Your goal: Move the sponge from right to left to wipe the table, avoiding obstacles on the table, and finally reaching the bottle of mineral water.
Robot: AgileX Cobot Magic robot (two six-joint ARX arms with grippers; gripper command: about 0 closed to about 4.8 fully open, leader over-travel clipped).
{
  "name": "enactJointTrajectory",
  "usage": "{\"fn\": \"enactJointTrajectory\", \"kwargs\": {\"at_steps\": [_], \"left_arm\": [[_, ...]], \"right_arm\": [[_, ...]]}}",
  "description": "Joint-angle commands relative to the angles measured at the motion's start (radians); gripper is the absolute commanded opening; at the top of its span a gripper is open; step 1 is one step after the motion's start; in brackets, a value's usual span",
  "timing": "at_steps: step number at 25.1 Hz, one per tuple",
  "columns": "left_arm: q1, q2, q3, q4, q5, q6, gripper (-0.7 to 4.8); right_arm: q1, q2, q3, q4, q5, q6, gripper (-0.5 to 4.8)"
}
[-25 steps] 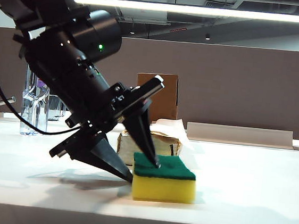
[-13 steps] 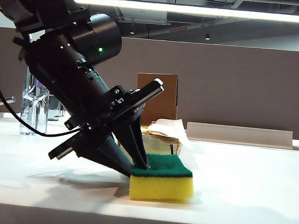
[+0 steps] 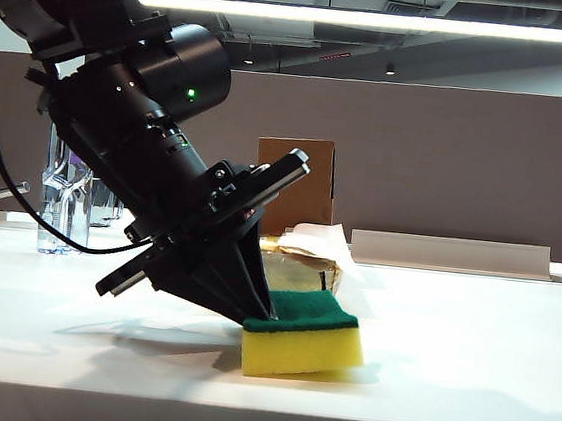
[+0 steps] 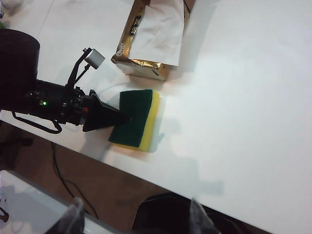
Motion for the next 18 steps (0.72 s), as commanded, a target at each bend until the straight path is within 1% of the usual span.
{"fn": "enactJointTrajectory", "kwargs": {"at_steps": [1, 3, 6, 9, 14, 18], "left_arm": [[0.001, 0.003, -0.004, -0.084, -0.038, 0.058, -0.06], [0.001, 0.003, -0.004, -0.108, -0.042, 0.097, -0.06], [0.002, -0.005, -0.004, -0.151, -0.074, 0.142, -0.06], [0.002, -0.018, -0.004, -0.18, -0.108, 0.154, -0.06], [0.004, -0.039, -0.004, -0.206, -0.129, 0.173, -0.06], [0.037, -0.04, -0.004, -0.234, -0.131, 0.187, -0.06]], "right_arm": [[0.001, -0.002, 0.005, 0.007, -0.002, 0.0, 2.77], [0.001, -0.002, 0.005, 0.007, -0.002, 0.001, 2.77], [0.001, -0.002, 0.005, 0.007, -0.002, 0.001, 2.77], [0.001, -0.002, 0.005, 0.007, -0.002, 0.001, 2.77], [0.001, -0.002, 0.005, 0.007, -0.002, 0.0, 2.77], [0.001, -0.002, 0.005, 0.007, -0.002, 0.0, 2.77]]}}
